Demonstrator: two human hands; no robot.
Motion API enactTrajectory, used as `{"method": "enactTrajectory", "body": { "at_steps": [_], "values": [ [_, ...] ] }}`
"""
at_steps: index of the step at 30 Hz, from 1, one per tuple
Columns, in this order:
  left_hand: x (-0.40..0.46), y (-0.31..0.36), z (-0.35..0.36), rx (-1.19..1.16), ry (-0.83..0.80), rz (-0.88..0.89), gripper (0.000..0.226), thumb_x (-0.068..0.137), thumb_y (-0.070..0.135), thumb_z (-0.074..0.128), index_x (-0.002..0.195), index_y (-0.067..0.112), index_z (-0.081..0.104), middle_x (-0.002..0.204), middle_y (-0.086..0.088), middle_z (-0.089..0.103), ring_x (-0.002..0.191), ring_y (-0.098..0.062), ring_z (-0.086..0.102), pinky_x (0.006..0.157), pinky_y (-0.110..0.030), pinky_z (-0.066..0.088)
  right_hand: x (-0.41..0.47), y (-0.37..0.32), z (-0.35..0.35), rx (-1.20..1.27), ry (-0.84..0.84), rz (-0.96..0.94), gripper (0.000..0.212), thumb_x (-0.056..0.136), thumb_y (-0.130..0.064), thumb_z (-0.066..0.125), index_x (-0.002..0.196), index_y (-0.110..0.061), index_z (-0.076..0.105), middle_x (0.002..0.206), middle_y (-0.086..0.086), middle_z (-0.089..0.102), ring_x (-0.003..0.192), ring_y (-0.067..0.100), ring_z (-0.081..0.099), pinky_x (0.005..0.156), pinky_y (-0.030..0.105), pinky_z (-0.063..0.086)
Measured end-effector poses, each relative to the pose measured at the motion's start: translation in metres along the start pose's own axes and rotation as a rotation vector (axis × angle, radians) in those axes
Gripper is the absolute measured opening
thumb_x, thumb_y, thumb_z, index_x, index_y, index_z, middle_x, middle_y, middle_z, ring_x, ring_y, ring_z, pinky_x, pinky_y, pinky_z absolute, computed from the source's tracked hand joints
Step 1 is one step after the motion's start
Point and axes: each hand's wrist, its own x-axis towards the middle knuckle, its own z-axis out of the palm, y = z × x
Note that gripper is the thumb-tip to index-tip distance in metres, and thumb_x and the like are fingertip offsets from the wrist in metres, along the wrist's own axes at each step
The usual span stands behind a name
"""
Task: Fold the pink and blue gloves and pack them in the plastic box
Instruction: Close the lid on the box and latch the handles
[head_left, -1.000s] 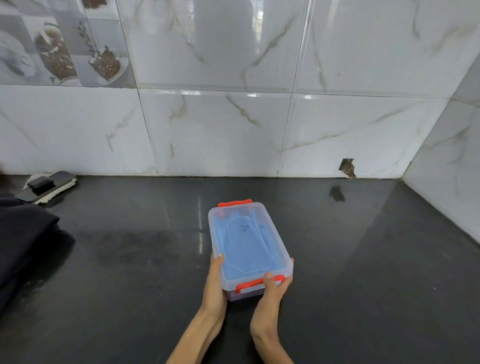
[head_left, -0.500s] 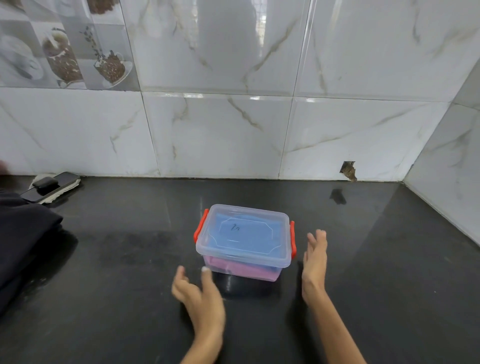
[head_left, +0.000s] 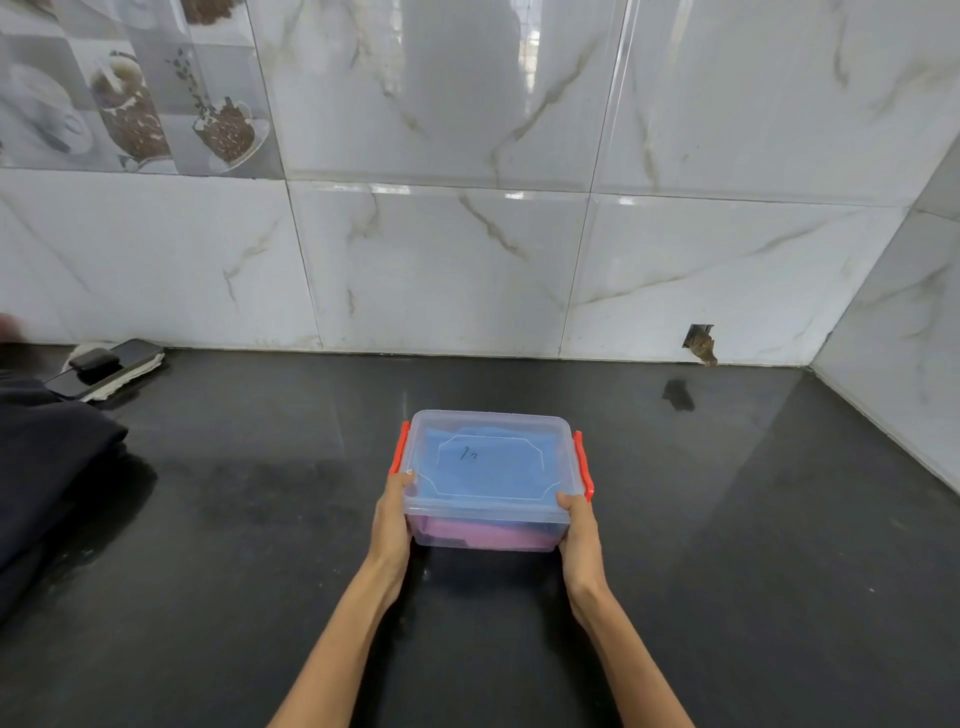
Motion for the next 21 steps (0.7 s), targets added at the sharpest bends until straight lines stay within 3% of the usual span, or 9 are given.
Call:
{"method": "enactTrajectory", "body": {
  "at_steps": [2, 6, 8, 13, 17, 21],
  "values": [
    [-0.004, -0.003, -0.004, 0.015, -0.004, 0.009, 0.031, 0.096, 0.032, 0.037, 0.099, 0.029, 0.067, 0.095, 0.002, 0.077, 0.085, -0.013, 0.074, 0.065, -0.025, 0.059, 0.004, -0.001, -0.001, -0.004, -0.027, 0.001, 0.07, 0.06, -0.058, 0.048, 0.121, -0.024, 0.055, 0.119, 0.001, 0.065, 0.113, 0.022, 0.057, 0.106, 0.049, 0.04],
    [-0.007, -0.01, -0.013, 0.045, -0.017, 0.031, 0.03, 0.082, 0.042, 0.042, 0.093, 0.033, 0.069, 0.1, 0.001, 0.076, 0.097, -0.02, 0.07, 0.087, -0.04, 0.055, 0.006, 0.0, -0.002, -0.022, -0.078, -0.007, 0.07, 0.062, -0.059, 0.047, 0.122, -0.026, 0.054, 0.122, -0.001, 0.064, 0.116, 0.021, 0.056, 0.108, 0.049, 0.039],
    [-0.006, -0.012, -0.015, 0.051, -0.012, 0.051, 0.033, 0.079, 0.045, 0.041, 0.094, 0.034, 0.068, 0.103, -0.001, 0.074, 0.101, -0.021, 0.068, 0.09, -0.042, 0.053, 0.007, 0.002, -0.003, -0.018, -0.084, -0.008, 0.071, 0.063, -0.061, 0.047, 0.125, -0.026, 0.052, 0.123, -0.001, 0.063, 0.117, 0.02, 0.056, 0.108, 0.047, 0.039],
    [-0.003, -0.016, -0.011, -0.001, 0.004, 0.068, 0.04, 0.08, 0.051, 0.037, 0.091, 0.037, 0.072, 0.099, 0.001, 0.076, 0.093, -0.017, 0.072, 0.079, -0.035, 0.055, 0.005, 0.008, 0.0, 0.008, -0.087, 0.012, 0.051, 0.07, -0.057, 0.044, 0.114, -0.034, 0.058, 0.119, -0.006, 0.066, 0.114, 0.016, 0.057, 0.102, 0.036, 0.041],
    [0.0, -0.02, -0.007, -0.037, 0.024, 0.082, 0.044, 0.082, 0.053, 0.033, 0.088, 0.038, 0.074, 0.095, 0.001, 0.077, 0.088, -0.015, 0.073, 0.077, -0.035, 0.056, 0.003, 0.011, 0.001, 0.02, -0.089, 0.039, 0.052, 0.069, -0.059, 0.043, 0.112, -0.034, 0.058, 0.117, -0.007, 0.066, 0.112, 0.013, 0.058, 0.093, 0.03, 0.04],
    [0.003, -0.022, -0.003, -0.053, 0.031, 0.077, 0.046, 0.083, 0.053, 0.031, 0.085, 0.036, 0.074, 0.092, 0.0, 0.077, 0.085, -0.016, 0.072, 0.072, -0.034, 0.056, 0.004, 0.01, -0.002, 0.013, -0.111, 0.028, 0.058, 0.07, -0.059, 0.044, 0.12, -0.031, 0.055, 0.123, -0.005, 0.064, 0.117, 0.015, 0.055, 0.106, 0.036, 0.037]
  ]
}}
